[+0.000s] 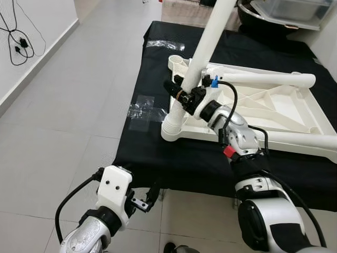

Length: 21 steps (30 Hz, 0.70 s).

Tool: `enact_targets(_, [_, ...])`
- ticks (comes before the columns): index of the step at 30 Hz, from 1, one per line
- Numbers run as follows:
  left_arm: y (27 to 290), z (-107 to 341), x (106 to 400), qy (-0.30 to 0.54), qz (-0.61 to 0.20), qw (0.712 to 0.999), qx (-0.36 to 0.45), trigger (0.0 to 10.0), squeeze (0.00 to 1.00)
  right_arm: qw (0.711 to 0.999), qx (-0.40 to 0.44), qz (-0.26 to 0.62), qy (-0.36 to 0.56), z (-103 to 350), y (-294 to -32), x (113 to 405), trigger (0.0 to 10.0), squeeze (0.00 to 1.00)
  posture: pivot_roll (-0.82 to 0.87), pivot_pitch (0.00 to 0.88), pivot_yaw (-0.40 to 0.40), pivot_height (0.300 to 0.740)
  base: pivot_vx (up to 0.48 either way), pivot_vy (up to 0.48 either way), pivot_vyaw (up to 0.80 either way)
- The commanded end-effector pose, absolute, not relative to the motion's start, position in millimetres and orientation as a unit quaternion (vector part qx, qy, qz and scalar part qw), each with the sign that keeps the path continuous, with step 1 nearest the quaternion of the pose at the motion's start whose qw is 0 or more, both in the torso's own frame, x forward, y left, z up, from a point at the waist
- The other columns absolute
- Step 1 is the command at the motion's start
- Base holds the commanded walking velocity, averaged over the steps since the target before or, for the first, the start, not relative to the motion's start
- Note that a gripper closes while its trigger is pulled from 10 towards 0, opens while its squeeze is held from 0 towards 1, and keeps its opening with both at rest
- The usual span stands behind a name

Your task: Building children table

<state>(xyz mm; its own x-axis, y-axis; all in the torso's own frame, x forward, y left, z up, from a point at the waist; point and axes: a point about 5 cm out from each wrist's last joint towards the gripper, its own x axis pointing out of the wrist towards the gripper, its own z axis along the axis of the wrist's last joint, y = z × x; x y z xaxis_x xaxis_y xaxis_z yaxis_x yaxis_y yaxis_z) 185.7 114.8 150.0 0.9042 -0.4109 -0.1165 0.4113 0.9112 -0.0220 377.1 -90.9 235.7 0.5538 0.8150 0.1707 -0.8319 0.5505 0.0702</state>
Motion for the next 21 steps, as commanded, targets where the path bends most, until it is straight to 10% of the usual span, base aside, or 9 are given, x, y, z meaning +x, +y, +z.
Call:
enact_targets(1, [113.6,147.2,183.1,0.065,-0.214,0.975,0.002,10.0,0.0,0.825,0.068,0.559,0.037,195.4,-75.5,363.3,10.0,0.0,0.15,0.181,-0.123,0.74,0.0,0.0,0.0])
enact_targets(8, [114.2,149.2,180.3,0.064,-0.213,0.975,0.004,10.0,0.0,0.717,0.03,0.696,0.037,192.6,-75.3,349.4,10.0,0.0,0.18,0.199,-0.131,0.74,0.0,0.0,0.0])
enact_targets(21, [113.9,150.3,186.3,0.059,-0.214,0.975,0.006,10.0,0.0,0.735,0.129,0.656,-0.115,271.3,-80.4,359.6,10.0,0.0,0.17,0.176,-0.121,0.74,0.0,0.0,0.0])
